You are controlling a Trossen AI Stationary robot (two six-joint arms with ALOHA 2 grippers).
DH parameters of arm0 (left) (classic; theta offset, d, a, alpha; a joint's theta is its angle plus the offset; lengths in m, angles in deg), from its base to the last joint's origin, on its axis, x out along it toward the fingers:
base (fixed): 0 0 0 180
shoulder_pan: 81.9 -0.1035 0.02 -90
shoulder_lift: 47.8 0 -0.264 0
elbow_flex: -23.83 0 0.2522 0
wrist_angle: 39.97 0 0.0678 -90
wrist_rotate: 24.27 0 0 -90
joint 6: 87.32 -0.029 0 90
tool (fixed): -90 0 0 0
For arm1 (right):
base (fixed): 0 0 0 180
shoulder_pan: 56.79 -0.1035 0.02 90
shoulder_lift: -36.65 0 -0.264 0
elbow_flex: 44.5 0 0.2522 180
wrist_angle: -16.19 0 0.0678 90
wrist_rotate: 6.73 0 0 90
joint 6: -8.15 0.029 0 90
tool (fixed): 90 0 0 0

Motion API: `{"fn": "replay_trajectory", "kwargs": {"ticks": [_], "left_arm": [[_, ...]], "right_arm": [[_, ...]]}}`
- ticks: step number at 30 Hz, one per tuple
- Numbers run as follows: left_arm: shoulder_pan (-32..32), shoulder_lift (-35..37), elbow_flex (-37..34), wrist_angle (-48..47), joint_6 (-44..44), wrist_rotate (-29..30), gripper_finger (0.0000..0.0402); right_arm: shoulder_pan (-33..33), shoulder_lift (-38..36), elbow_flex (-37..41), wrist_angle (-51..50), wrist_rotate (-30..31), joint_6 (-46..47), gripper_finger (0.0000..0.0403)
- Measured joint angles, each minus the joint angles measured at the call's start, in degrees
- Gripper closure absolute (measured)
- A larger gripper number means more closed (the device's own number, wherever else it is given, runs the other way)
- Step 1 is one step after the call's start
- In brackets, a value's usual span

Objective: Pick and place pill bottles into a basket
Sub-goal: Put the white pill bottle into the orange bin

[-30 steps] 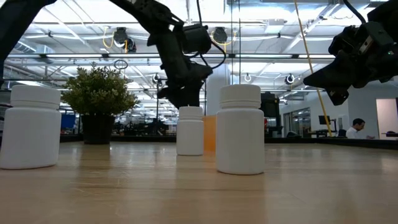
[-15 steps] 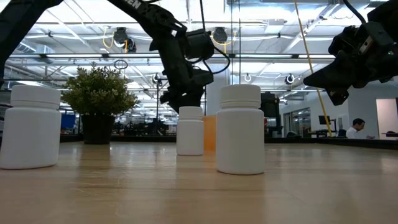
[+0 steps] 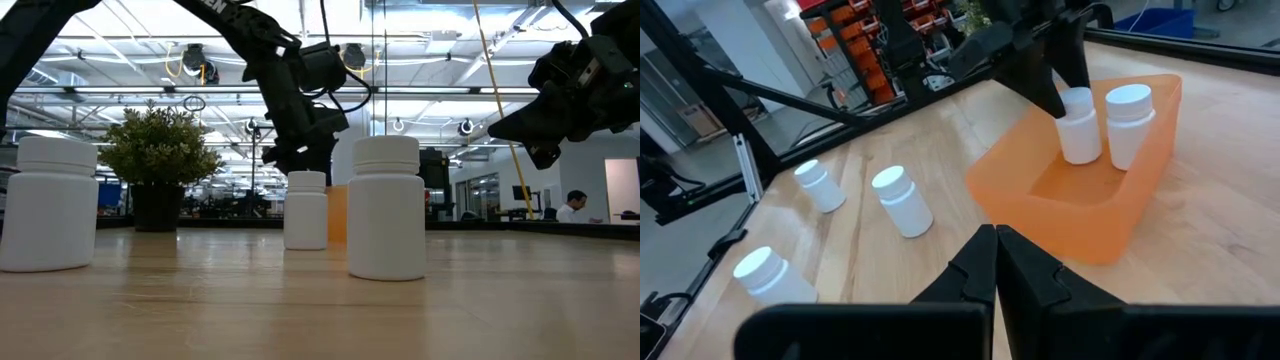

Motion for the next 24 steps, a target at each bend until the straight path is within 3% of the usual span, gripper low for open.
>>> {"fn": "replay_trajectory", "kwargs": {"ticks": [7, 15, 19, 24], "left_arm": [[0.0, 0.2, 0.0, -0.1, 4.5, 1.7, 0.0145], [-1.3, 5.4, 0.0, 0.0, 8.5, -6.4, 0.0159], [-0.1, 9.0, 0.0, -1.1, 3.4, -8.9, 0.0218], [2.3, 11.0, 0.0, -1.7, 1.5, -8.8, 0.0361]], "right_arm": [[0.0, 0.0, 0.0, 0.0, 0.1, 0.0, 0.0403], [0.0, 0.0, 0.0, 1.8, 0.1, 1.9, 0.0403], [0.0, 0.0, 0.0, 3.8, 0.2, 1.6, 0.0403], [0.0, 0.0, 0.0, 3.9, 1.4, 2.2, 0.0403]]}}
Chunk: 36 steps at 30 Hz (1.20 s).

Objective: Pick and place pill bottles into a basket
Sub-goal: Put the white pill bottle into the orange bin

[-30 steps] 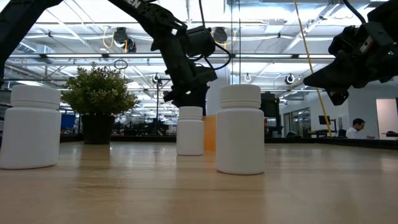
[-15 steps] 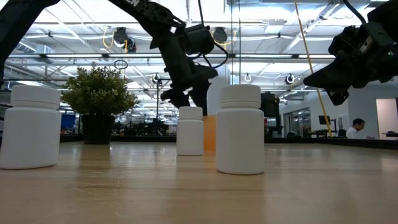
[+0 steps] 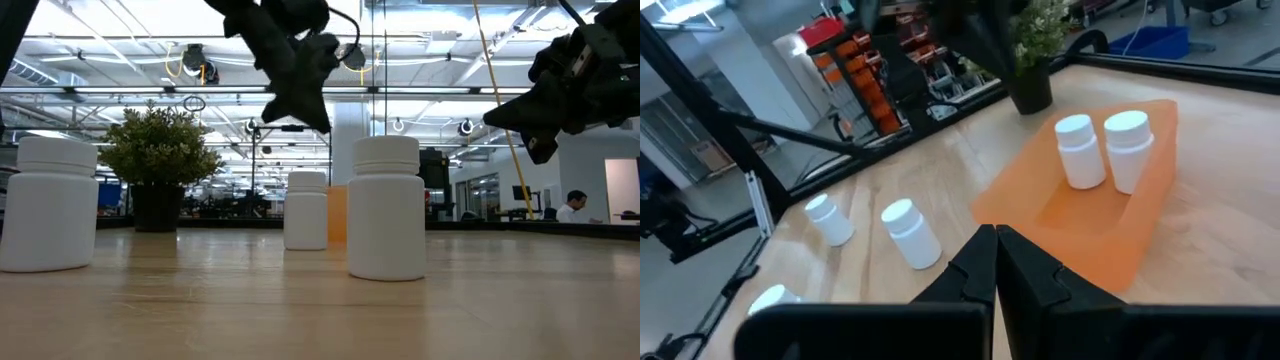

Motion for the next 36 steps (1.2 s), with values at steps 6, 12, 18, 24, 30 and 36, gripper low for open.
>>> {"fn": "replay_trajectory", "kwargs": {"ticks": [6, 12, 18, 24, 30, 36], "left_arm": [[5.0, 1.9, -0.7, 3.2, -0.4, -8.4, 0.0385], [9.9, 6.7, -10.5, 18.0, 4.3, -9.8, 0.0393], [11.5, 19.4, -28.0, 32.4, 11.0, -8.9, 0.0397], [13.4, 33.6, -46.8, 47.8, 22.3, -3.7, 0.0389], [14.1, 44.9, -58.3, 42.6, 16.6, -6.2, 0.0398], [19.5, 52.5, -69.0, 60.8, 15.1, 6.6, 0.0373]], "right_arm": [[0.0, 0.0, 0.0, 2.9, 2.1, 2.9, 0.0403], [0.0, 0.3, 0.0, 2.2, 3.1, 2.8, 0.0403], [0.0, 1.6, 0.0, 2.9, 3.2, 2.7, 0.0403], [0.0, 2.2, 0.0, 3.2, 5.9, 0.7, 0.0403], [0.0, 3.6, 0.0, 5.5, 6.1, 2.4, 0.0403], [0.0, 4.5, 0.0, 5.2, 6.1, 2.1, 0.0403]]}}
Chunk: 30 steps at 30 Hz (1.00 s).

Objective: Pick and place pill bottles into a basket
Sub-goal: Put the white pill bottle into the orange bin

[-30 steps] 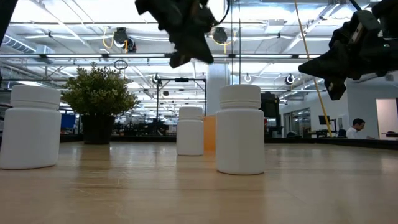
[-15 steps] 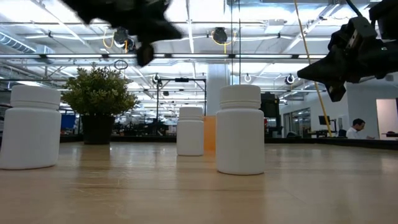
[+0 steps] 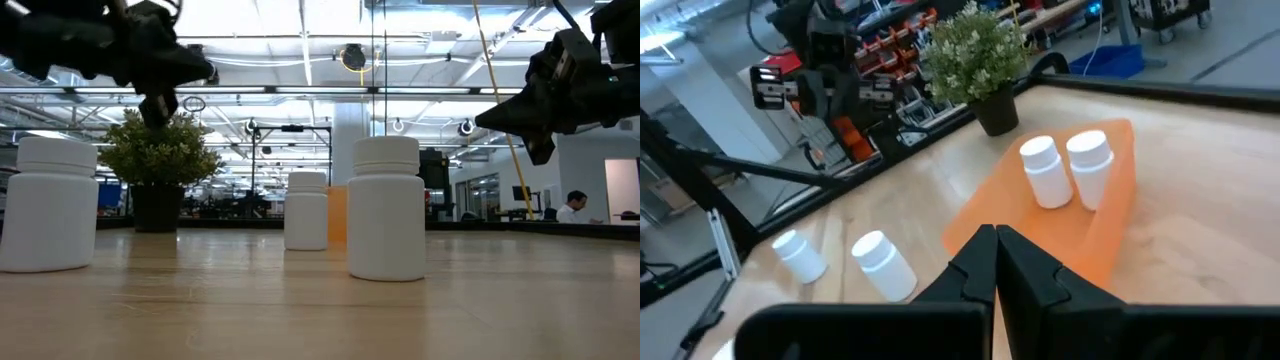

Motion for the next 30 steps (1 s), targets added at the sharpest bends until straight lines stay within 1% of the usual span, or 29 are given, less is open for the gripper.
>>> {"fn": "replay_trajectory", "kwargs": {"ticks": [3, 7, 9, 12, 16, 17, 20, 22, 25, 28, 30], "left_arm": [[1.0, 3.2, -3.0, 2.6, -1.4, 1.7, 0.0358], [3.0, 5.4, -5.6, 2.7, -5.3, -0.1, 0.0343], [3.8, 5.3, -6.5, 7.0, -5.4, -0.1, 0.0338], [4.2, 5.4, -6.4, 16.8, -4.7, 0.9, 0.0335], [4.3, 5.5, -6.4, 24.4, -7.3, 1.4, 0.0334], [4.3, 5.5, -6.4, 27.0, -6.9, 1.7, 0.0334], [4.3, 5.3, -6.3, 33.1, -2.0, 3.1, 0.0334], [4.3, 5.3, -6.3, 35.9, 0.2, 3.4, 0.0334], [4.3, 5.3, -6.3, 36.1, -0.4, 3.8, 0.0334], [4.3, 5.3, -6.3, 35.8, 3.7, 4.8, 0.0334], [4.3, 5.3, -6.3, 35.9, 5.6, 7.4, 0.0334]], "right_arm": [[0.0, 0.2, 0.0, -0.1, -0.2, 1.6, 0.0403], [0.0, 0.2, 0.0, -0.1, -0.2, 2.8, 0.0403], [0.0, 0.2, 0.0, 0.0, -0.2, 2.7, 0.0403], [0.0, 0.2, 0.0, -0.1, -0.2, 2.2, 0.0403], [0.0, 0.2, 0.0, -0.1, 0.0, 0.4, 0.0403], [0.0, 0.2, 0.0, -0.1, 0.0, 0.4, 0.0403], [0.0, 0.2, 0.0, -0.6, -0.2, 0.4, 0.0403], [0.0, 0.2, 0.0, -0.8, -0.2, -2.2, 0.0403], [0.1, 0.2, 0.0, -1.5, 0.5, -3.7, 0.0403], [0.4, -0.1, 0.0, -1.4, 1.3, -4.5, 0.0403], [0.3, -0.2, 0.0, -1.4, 1.2, -5.4, 0.0403]]}}
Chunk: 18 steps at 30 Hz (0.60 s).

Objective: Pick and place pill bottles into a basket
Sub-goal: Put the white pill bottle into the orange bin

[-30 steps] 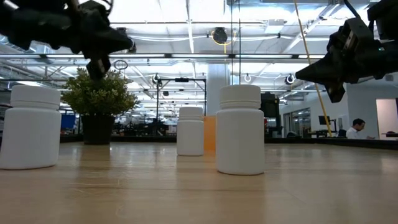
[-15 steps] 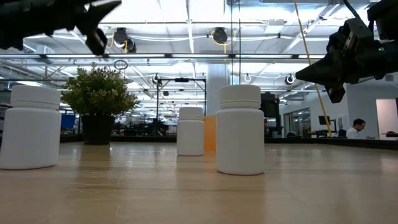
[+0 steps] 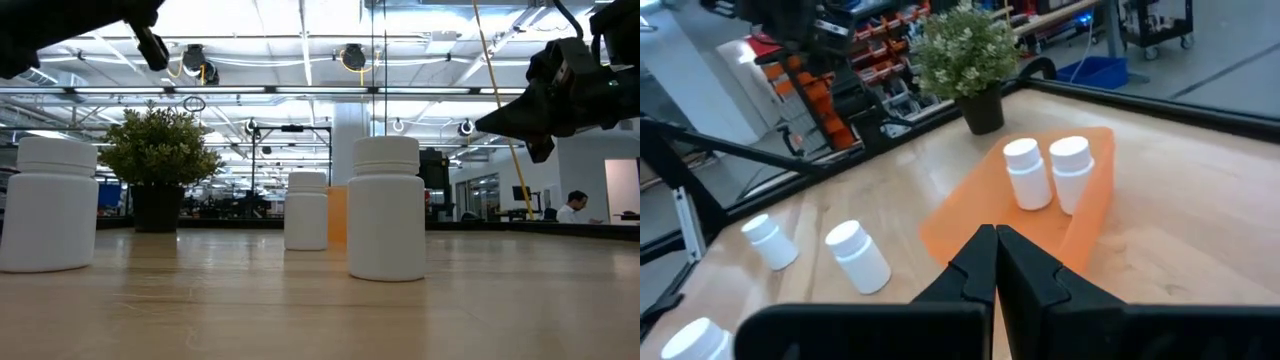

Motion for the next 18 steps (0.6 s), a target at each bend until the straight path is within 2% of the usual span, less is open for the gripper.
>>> {"fn": "replay_trajectory", "kwargs": {"ticks": [5, 9, 13, 18], "left_arm": [[-0.1, -1.3, 1.2, -2.3, 7.6, 3.7, 0.0334], [-0.1, -4.1, 6.4, -14.5, 6.4, 9.6, 0.0334], [0.0, -9.0, 15.9, -28.3, 6.6, 9.3, 0.0334], [-0.6, -17.5, 29.6, -41.0, 2.4, 6.9, 0.0334]], "right_arm": [[0.0, 0.0, 0.0, -0.1, 0.0, 3.1, 0.0403], [0.0, 0.0, 0.0, -0.2, 0.0, 4.6, 0.0403], [0.0, 0.1, 0.0, -0.2, 0.0, 4.8, 0.0403], [0.0, 0.1, 0.0, -0.5, 0.0, 4.7, 0.0403]]}}
